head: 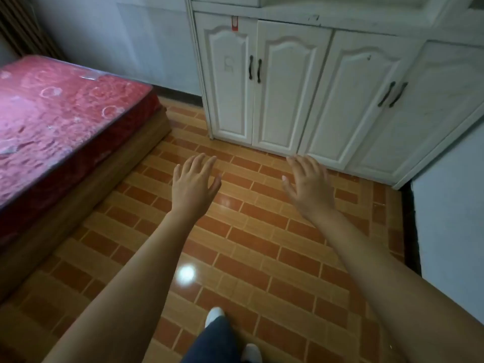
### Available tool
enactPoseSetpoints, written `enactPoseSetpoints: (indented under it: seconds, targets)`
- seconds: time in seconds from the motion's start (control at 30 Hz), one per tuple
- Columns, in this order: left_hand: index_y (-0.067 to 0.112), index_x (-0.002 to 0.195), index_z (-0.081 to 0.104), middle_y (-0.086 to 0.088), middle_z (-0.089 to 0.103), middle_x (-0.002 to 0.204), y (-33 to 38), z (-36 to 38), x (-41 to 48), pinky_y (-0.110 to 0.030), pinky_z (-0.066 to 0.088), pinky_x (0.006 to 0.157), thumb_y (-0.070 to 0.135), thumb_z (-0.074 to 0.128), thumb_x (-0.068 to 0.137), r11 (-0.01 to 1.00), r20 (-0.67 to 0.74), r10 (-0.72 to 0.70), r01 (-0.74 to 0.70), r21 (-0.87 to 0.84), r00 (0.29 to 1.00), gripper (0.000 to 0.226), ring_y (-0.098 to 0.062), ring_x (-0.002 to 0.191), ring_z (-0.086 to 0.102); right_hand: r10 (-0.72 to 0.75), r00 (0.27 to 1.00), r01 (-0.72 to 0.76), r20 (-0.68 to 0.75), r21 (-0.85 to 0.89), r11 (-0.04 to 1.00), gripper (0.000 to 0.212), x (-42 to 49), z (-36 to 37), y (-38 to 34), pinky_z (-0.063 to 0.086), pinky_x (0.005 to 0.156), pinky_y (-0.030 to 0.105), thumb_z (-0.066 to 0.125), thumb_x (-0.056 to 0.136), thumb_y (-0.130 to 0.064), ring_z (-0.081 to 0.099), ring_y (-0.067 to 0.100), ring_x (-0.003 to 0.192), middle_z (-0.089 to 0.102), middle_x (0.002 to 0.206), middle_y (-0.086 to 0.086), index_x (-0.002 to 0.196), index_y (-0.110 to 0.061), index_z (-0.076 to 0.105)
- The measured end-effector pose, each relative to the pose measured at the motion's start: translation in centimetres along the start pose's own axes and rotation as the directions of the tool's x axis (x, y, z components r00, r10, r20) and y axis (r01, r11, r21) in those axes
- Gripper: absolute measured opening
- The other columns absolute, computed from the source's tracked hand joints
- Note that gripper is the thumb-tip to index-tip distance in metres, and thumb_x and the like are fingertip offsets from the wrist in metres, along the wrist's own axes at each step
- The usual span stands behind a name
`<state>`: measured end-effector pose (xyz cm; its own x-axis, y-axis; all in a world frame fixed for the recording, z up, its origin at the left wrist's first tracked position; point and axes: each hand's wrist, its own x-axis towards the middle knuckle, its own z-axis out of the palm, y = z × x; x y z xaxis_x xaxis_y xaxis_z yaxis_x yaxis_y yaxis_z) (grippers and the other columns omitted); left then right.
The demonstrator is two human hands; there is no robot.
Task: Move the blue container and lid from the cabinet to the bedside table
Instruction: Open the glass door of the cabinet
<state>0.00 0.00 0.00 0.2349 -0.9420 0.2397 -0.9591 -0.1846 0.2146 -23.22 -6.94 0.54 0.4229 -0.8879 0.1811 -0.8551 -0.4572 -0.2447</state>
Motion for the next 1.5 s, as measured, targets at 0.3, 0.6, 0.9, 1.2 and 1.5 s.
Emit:
enactPoseSetpoints:
  seconds: [0.3,0.6,0.9,1.2,1.5]
  targets:
    - [0.021,0.138,0.034,-0.008,0.039,0.145,-0.8,2.4,7.2,-0.047,0.022,0.112,0.042,0.039,0.093,0.999,-0.024,0.036,-0.035,0.013,0.999,0.050,-0.026,0.136,0.028,-0.006,0.995,0.003,-0.096,-0.032,0.999,0.061,6.9,0.7,1.6,0.029,0.109,0.051,0.018,0.085,-0.045,0.037,0.032,0.131,0.048,0.138,0.014,0.129,-0.011,0.042]
    - [0.022,0.137,0.035,-0.007,0.038,0.145,-3.3,4.7,21.2,-0.048,0.022,0.112,0.044,0.038,0.092,0.998,0.003,0.067,-0.067,0.001,0.998,0.050,-0.025,0.137,0.028,0.050,0.995,-0.054,-0.085,-0.039,0.998,0.063,20.2,1.9,2.4,0.029,0.110,0.052,0.018,0.084,-0.046,0.036,0.032,0.132,0.047,0.139,0.014,0.130,-0.010,0.043]
    - [0.024,0.138,0.032,-0.007,0.036,0.147,-4.3,6.9,32.5,-0.048,0.021,0.114,0.043,0.038,0.093,0.996,0.025,0.083,-0.082,-0.024,0.996,0.050,-0.026,0.137,0.026,0.106,0.988,-0.110,-0.109,-0.026,0.994,0.055,30.4,2.5,4.2,0.023,0.112,0.051,0.026,0.087,-0.040,0.031,0.030,0.135,0.042,0.143,0.012,0.133,-0.011,0.039]
    - [0.022,0.138,0.034,-0.008,0.037,0.146,-3.7,10.2,42.1,-0.048,0.021,0.113,0.041,0.039,0.092,0.999,0.010,0.052,-0.052,-0.014,0.999,0.049,-0.026,0.137,0.027,0.049,0.992,-0.053,-0.113,-0.030,0.998,0.057,41.5,4.0,8.9,0.026,0.110,0.051,0.023,0.087,-0.041,0.033,0.032,0.134,0.044,0.141,0.014,0.131,-0.010,0.041]
    - [0.022,0.137,0.035,-0.009,0.039,0.144,0.3,12.9,54.0,-0.049,0.024,0.111,0.043,0.038,0.093,0.999,-0.039,-0.038,0.039,0.018,0.998,0.049,-0.027,0.134,0.032,-0.055,0.995,0.054,-0.083,-0.018,0.998,0.050,54.1,4.2,15.0,0.025,0.111,0.051,0.032,0.089,-0.034,0.033,0.032,0.134,0.043,0.142,0.014,0.132,-0.009,0.040]
